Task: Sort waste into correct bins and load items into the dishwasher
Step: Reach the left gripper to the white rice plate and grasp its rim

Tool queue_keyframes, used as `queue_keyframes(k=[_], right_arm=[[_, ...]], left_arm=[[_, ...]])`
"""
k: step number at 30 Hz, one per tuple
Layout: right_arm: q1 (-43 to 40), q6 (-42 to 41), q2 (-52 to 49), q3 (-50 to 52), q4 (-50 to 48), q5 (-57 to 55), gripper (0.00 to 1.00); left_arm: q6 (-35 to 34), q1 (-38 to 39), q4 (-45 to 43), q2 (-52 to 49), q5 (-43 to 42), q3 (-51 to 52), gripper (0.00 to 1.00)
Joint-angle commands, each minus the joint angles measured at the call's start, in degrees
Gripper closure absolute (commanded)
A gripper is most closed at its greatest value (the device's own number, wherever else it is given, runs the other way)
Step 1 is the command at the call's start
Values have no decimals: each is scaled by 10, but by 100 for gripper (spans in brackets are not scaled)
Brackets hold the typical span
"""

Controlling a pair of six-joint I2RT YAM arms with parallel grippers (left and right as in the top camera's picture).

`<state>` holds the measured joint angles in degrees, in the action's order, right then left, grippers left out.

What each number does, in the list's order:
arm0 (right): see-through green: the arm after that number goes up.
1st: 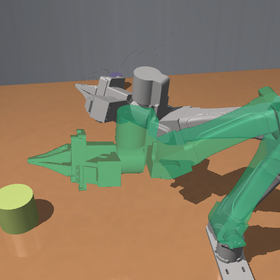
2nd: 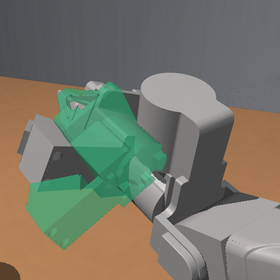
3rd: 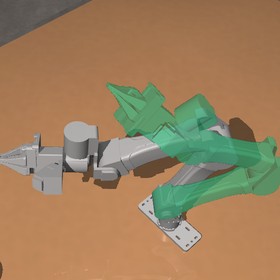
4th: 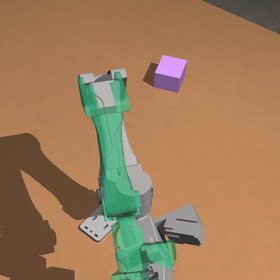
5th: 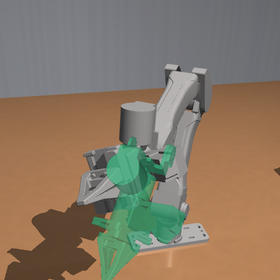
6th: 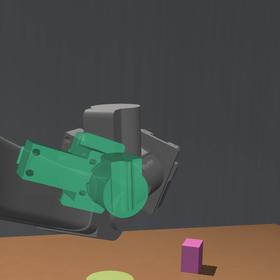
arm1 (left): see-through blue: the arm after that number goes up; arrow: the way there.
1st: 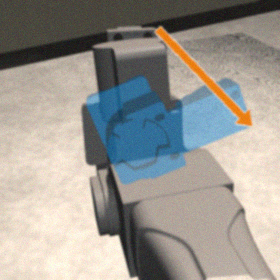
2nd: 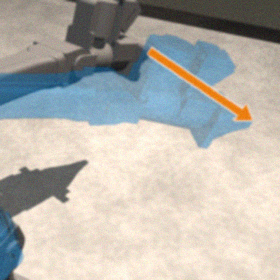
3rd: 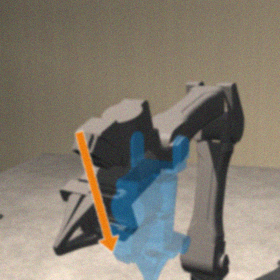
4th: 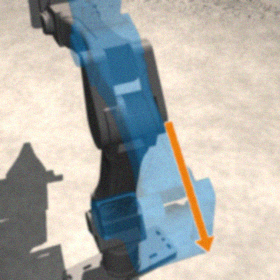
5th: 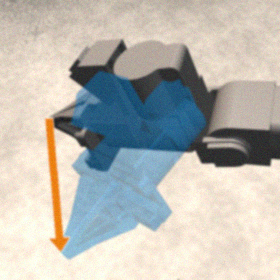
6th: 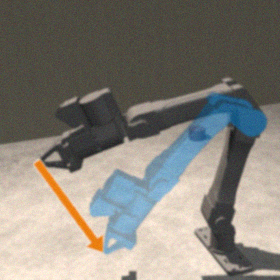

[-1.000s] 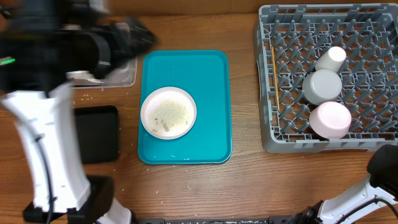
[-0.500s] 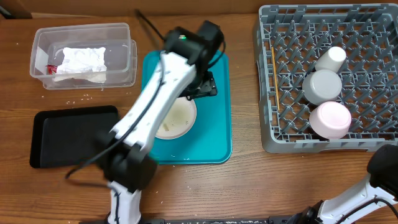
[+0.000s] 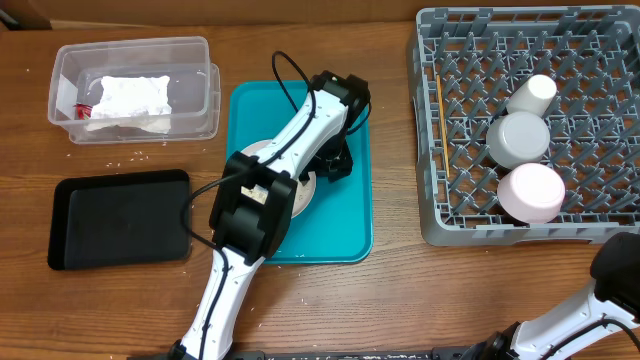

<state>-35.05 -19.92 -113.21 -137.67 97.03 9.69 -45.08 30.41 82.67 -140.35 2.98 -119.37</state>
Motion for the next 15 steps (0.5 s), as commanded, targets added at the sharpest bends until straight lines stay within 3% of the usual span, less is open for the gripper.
queue_keyframes(k=[1, 7, 10, 15], right_arm=[[2, -5, -1, -3, -3, 3, 0], [2, -5, -1, -3, -3, 3, 0], [2, -5, -1, -3, -3, 3, 0], [2, -5, -1, -3, -3, 3, 0]], left_arm=[[-8, 4, 0, -21, -7, 0, 52], [-8, 4, -4, -23, -7, 0, 75], [-8, 3, 1, -23, -7, -1, 96], [-8, -5, 44, -23, -7, -21, 96]])
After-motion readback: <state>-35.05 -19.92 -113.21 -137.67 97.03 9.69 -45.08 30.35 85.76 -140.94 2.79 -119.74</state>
